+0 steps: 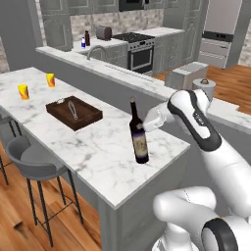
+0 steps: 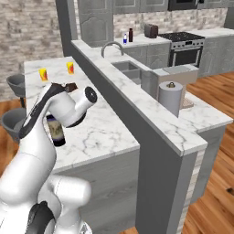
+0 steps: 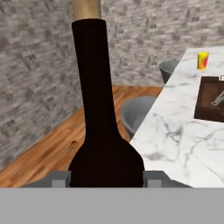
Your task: Place the drinks on the dining counter in a tight cluster.
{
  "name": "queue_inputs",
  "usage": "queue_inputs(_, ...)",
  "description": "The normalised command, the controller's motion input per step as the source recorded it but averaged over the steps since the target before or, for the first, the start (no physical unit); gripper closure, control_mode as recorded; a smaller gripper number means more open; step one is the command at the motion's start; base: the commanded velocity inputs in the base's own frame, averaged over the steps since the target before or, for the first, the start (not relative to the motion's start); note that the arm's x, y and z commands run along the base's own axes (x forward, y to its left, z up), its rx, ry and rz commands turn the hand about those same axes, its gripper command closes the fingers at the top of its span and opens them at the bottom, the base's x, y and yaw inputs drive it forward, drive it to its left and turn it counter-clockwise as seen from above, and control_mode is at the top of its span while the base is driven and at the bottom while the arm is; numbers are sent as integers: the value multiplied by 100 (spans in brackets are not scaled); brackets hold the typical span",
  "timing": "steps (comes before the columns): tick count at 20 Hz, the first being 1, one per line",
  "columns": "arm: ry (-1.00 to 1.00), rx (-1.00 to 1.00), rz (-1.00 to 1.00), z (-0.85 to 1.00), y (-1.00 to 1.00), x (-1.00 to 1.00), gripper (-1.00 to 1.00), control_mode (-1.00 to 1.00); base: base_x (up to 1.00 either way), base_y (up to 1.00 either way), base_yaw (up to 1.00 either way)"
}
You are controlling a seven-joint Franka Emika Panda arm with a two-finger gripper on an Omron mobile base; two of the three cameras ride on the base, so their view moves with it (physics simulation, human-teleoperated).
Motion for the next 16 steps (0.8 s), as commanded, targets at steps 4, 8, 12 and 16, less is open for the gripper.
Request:
queue_inputs(4,18,-10,-13,0,17,82,100,-100,0,0,0)
queue_inputs(8,0,-1,-18,0,0,86,100,-100,0,0,0)
queue_inputs(12,0,0,-19,0,0,88,100,-100,0,0,0)
queue_inputs(16,9,4,-22,0,-10,70,100,-100,0,0,0)
